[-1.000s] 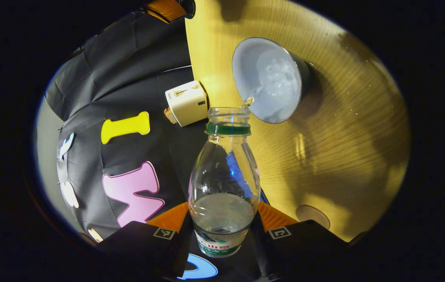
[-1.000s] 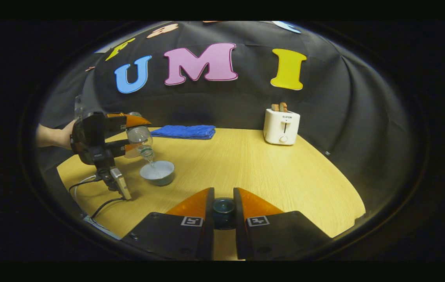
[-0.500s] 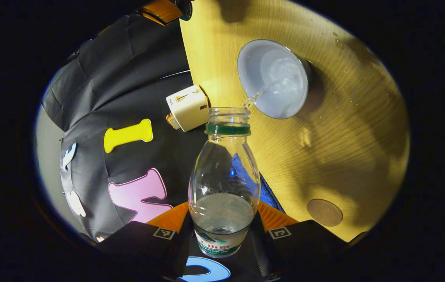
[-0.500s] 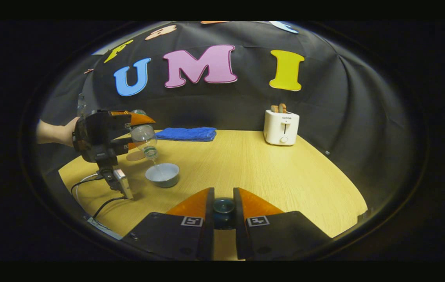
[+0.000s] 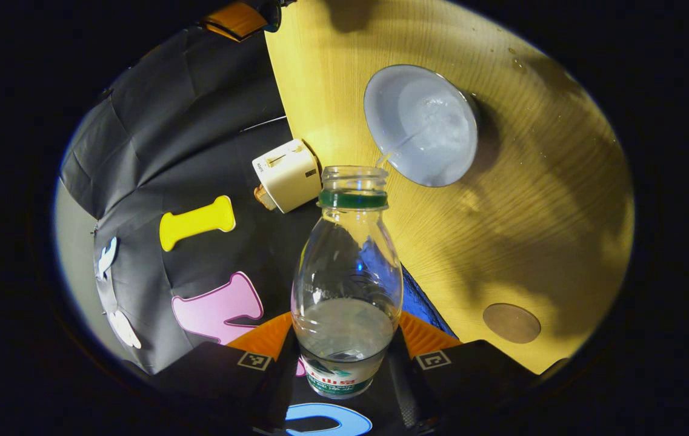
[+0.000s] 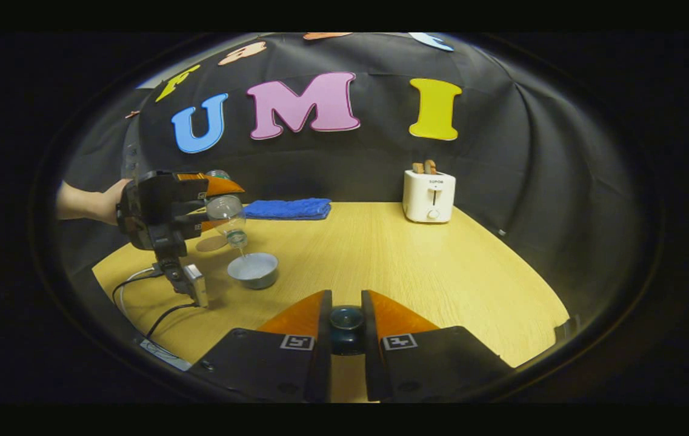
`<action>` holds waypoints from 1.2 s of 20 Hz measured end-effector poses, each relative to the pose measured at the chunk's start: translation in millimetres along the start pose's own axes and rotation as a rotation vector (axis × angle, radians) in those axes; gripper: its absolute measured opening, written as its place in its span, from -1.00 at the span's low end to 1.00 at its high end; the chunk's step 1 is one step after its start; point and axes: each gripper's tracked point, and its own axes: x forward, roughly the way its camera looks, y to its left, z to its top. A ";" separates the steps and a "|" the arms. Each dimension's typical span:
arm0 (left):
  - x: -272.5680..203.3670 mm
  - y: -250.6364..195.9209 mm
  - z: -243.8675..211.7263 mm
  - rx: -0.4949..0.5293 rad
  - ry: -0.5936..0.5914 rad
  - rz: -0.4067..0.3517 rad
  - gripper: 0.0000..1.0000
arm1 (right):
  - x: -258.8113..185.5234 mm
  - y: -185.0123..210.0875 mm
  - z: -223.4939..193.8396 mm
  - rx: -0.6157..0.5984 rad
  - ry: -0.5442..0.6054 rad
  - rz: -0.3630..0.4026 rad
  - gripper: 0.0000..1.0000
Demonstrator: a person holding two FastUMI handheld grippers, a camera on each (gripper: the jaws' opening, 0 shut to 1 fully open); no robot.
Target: Open the teacup lid with one hand, grasp the water bottle and pour water into the teacup with the other hand; after pouring, place the water bottle on the coaster and then close the teacup lid.
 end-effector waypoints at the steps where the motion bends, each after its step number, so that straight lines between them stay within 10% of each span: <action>1: 0.1 1.4 0.2 0.009 -0.003 -0.001 0.42 | -0.5 0.5 0.0 0.002 0.001 0.000 -0.37; 16: 7.9 12.1 16.4 0.067 -0.068 0.006 0.45 | -7.9 -2.7 5.1 0.060 -0.003 -0.009 -0.51; 24: 1.0 -31.1 -9.4 -0.321 0.023 -0.138 0.42 | -9.6 -0.5 17.7 0.071 -0.021 -0.010 -0.37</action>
